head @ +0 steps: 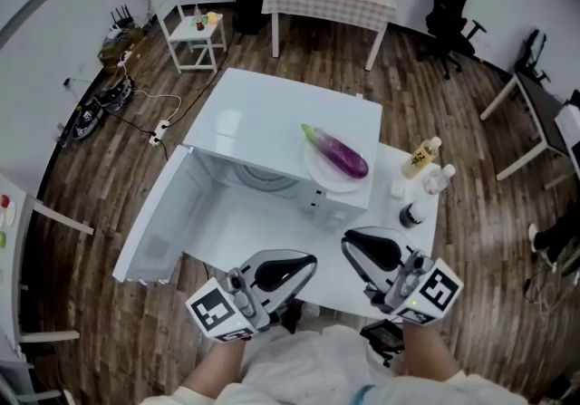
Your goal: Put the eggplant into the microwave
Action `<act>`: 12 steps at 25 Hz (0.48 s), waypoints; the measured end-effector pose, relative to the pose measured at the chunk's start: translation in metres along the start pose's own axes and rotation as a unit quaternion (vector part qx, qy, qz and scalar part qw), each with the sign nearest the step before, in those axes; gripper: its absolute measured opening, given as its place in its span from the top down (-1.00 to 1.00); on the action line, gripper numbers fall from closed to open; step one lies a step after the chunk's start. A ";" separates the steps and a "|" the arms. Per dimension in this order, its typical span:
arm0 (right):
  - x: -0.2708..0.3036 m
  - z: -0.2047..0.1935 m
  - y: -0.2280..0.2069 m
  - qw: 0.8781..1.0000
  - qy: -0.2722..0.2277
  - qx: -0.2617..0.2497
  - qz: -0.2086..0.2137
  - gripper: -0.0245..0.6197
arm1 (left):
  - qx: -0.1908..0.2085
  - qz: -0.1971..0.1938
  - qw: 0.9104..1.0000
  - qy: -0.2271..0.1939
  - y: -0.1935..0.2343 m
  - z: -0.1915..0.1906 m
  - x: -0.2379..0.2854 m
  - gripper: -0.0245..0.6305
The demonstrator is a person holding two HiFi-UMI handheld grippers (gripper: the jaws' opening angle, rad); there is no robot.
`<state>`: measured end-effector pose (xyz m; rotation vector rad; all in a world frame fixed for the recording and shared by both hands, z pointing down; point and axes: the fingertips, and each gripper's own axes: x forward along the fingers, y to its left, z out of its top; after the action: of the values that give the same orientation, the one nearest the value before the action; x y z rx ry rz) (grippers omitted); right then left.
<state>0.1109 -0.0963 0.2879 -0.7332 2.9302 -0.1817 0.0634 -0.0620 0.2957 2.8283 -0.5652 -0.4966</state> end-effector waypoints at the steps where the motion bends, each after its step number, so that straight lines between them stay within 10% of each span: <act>1: 0.000 0.000 -0.005 1.000 0.004 -0.006 -0.004 0.81 | -0.002 -0.001 1.000 0.001 0.001 -0.001 0.001 0.92; 12: -0.001 -0.019 -0.082 0.996 0.059 -0.035 -0.052 0.42 | -0.016 0.015 1.000 0.012 0.005 -0.018 0.003 0.92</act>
<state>0.1468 -0.1656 0.3184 -0.9168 3.0250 -0.1367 0.0707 -0.0657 0.3126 2.7881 -0.5889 -0.4610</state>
